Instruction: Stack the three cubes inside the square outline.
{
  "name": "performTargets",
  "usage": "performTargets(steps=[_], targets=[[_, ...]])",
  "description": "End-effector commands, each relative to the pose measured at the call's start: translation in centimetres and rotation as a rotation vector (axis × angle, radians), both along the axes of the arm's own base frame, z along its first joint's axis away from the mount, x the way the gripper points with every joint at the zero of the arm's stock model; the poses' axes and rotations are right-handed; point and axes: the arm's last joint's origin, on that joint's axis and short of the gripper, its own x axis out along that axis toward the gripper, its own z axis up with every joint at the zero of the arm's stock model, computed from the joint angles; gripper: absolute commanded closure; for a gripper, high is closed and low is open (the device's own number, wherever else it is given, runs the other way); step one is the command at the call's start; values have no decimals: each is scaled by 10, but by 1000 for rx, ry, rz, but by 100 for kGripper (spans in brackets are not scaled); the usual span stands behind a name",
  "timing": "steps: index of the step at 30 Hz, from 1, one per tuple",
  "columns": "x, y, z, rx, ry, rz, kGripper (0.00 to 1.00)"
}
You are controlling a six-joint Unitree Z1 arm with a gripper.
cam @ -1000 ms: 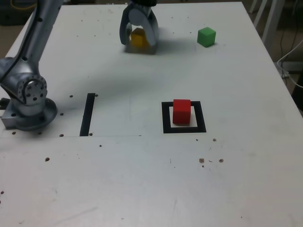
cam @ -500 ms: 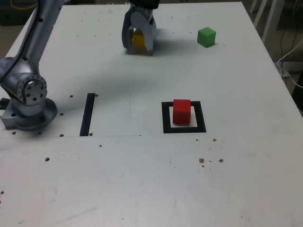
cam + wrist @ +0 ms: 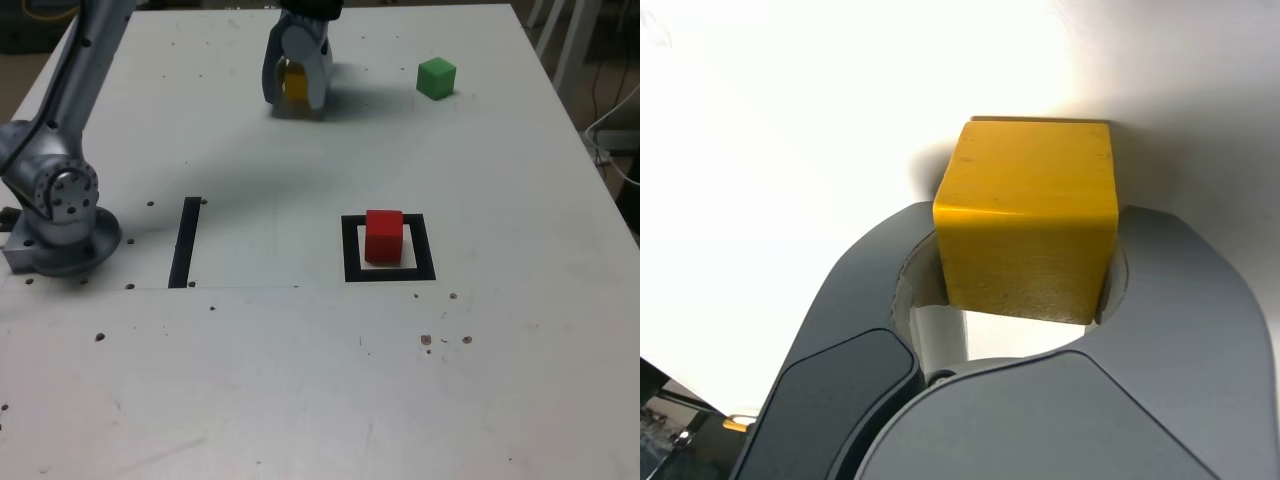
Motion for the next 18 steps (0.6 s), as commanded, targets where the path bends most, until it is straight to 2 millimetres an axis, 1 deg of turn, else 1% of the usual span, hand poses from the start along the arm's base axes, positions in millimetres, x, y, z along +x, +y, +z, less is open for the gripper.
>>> performTargets(steps=[1,3,8,18], targets=[[3,-9,12,25,-18,-1,72],[6,-19,20,39,-26,0,72],[15,-58,41,64,-40,3,72],[25,-155,73,102,-58,-15,72]])
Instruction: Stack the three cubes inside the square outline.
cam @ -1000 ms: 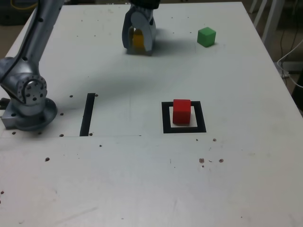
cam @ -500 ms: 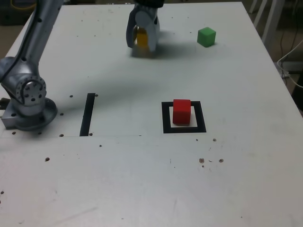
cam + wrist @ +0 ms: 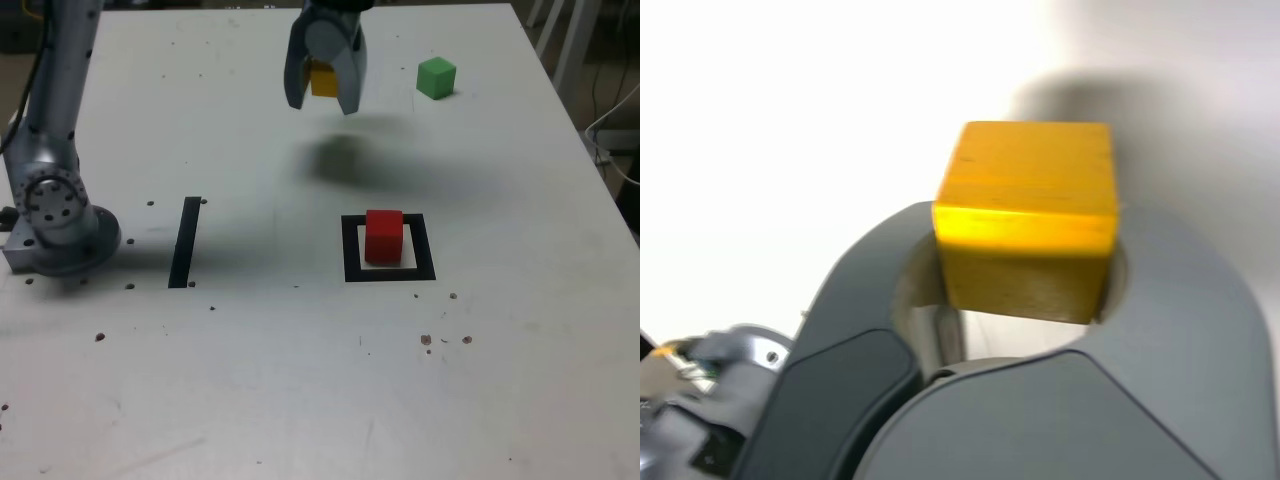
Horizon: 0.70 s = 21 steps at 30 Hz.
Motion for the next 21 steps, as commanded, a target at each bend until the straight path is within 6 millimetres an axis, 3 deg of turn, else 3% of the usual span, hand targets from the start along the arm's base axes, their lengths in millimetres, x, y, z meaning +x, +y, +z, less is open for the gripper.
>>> performTargets(steps=[1,12,21], targets=[[-1,-19,7,3,-3,-9,72],[9,-106,11,-58,12,-8,72],[15,-157,14,-118,4,4,72]])
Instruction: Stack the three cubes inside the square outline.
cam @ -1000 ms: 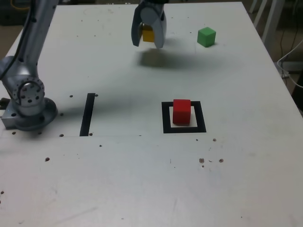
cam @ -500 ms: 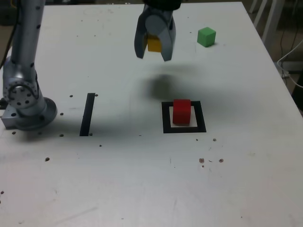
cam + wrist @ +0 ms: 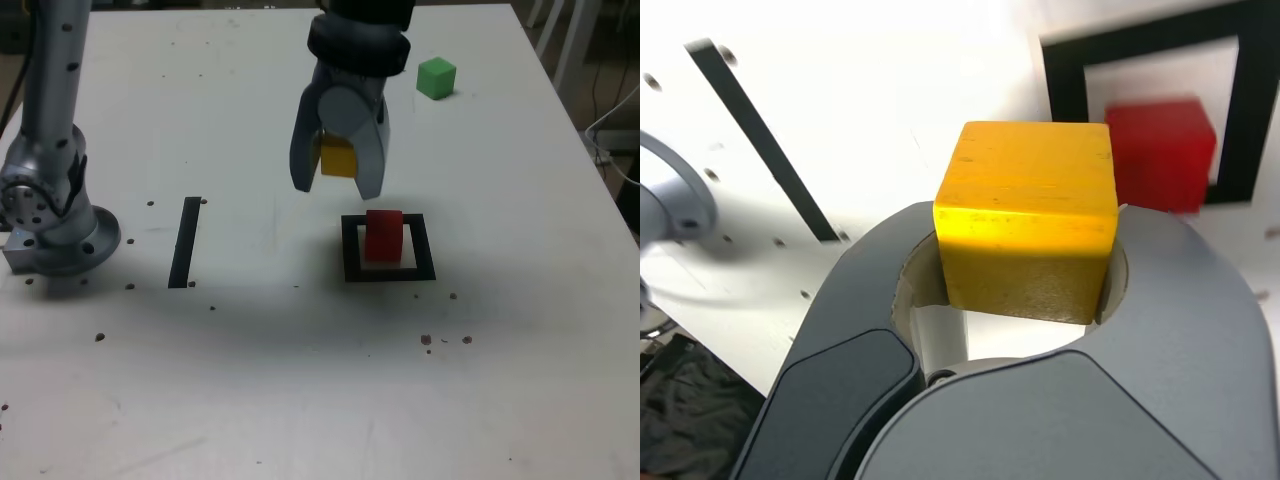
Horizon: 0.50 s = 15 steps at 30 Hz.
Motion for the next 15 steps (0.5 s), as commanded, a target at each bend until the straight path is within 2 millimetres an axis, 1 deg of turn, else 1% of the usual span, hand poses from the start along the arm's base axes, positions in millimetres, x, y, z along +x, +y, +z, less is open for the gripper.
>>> performTargets(steps=[1,5,7,15], targets=[[1,-8,2,-7,-5,2,72],[5,-21,4,-12,-14,10,72],[8,-25,3,-11,-17,10,72],[21,-31,0,-6,-35,9,72]])
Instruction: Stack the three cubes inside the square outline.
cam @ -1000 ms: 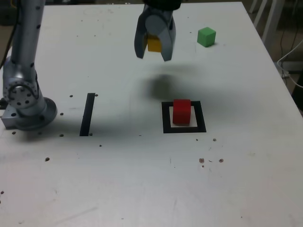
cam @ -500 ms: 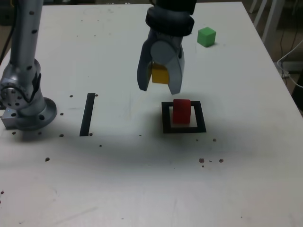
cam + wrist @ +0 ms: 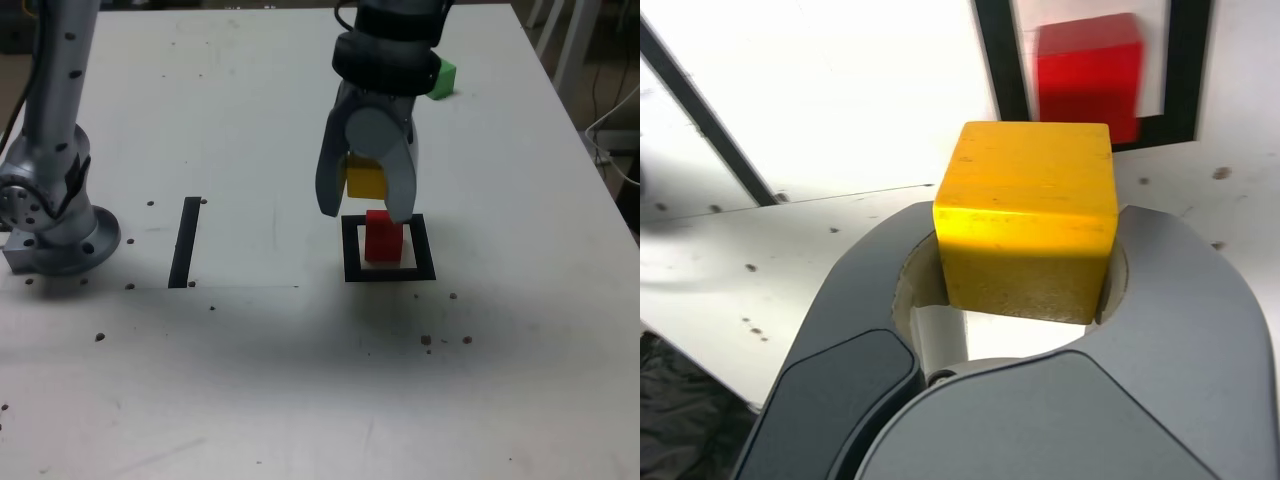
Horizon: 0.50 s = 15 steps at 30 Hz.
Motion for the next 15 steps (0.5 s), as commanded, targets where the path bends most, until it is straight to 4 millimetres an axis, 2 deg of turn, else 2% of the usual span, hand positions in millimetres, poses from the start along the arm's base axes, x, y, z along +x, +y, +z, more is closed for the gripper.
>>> performTargets(steps=[1,15], targets=[[3,-1,-2,5,-3,1,72],[15,-2,-19,10,9,2,72]])
